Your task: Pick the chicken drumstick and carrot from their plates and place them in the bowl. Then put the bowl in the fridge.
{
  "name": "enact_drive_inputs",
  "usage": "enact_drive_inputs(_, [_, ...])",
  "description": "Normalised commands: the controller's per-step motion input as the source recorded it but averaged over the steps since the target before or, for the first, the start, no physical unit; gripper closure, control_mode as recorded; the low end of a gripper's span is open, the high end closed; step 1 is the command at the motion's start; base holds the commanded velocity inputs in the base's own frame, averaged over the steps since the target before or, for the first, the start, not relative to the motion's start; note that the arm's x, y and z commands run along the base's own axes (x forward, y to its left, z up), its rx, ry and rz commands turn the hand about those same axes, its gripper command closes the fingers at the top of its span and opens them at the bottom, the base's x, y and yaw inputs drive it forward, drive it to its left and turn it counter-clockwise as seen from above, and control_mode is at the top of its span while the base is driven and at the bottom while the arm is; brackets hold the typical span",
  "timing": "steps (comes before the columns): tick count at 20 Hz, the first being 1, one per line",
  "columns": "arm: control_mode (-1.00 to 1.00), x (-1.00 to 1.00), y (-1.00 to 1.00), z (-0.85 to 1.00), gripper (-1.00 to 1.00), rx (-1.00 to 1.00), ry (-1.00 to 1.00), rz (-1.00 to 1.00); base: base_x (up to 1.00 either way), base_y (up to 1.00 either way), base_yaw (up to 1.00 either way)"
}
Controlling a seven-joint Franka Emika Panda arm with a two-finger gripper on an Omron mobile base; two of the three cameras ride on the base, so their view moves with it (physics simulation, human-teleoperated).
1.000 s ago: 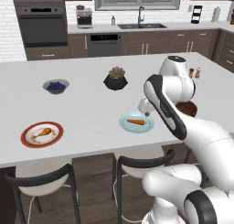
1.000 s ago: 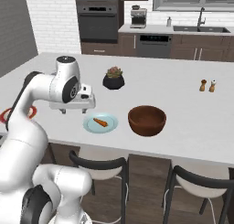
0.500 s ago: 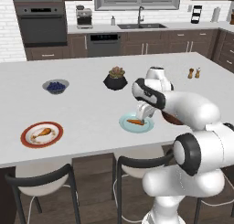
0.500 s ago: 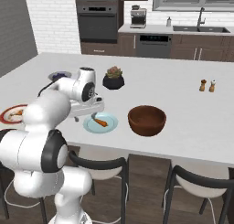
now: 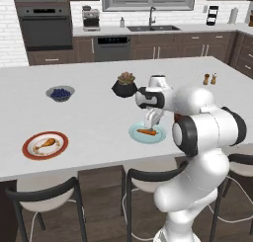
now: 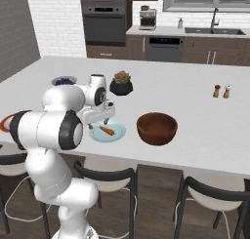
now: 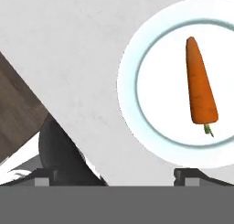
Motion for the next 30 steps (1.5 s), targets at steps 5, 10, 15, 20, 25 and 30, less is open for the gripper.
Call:
enact_drive_inputs(5, [-1.0, 0.47, -0.01, -0.48, -1.0, 0.0, -0.03, 0.0, 0.0, 0.0, 0.0])
enact_drive_inputs(10, [-1.0, 0.58, -0.05, -0.3, -1.0, 0.0, 0.0, 0.0, 0.0, 0.0, 0.0])
enact_drive_inputs(15, [-1.0, 0.39, -0.04, -0.24, -1.0, 0.0, 0.0, 0.0, 0.0, 0.0, 0.0])
enact_drive_inputs(20, [-1.0, 0.45, -0.12, -0.28, -1.0, 0.0, -0.02, 0.01, 0.0, 0.0, 0.0])
enact_drive_inputs(25, [-1.0, 0.26, -0.01, -0.36, -1.0, 0.0, 0.0, 0.0, 0.0, 0.0, 0.0])
enact_drive_inputs(30, [-1.0, 0.01, -0.01, -0.4, -1.0, 0.0, 0.0, 0.0, 0.0, 0.0, 0.0])
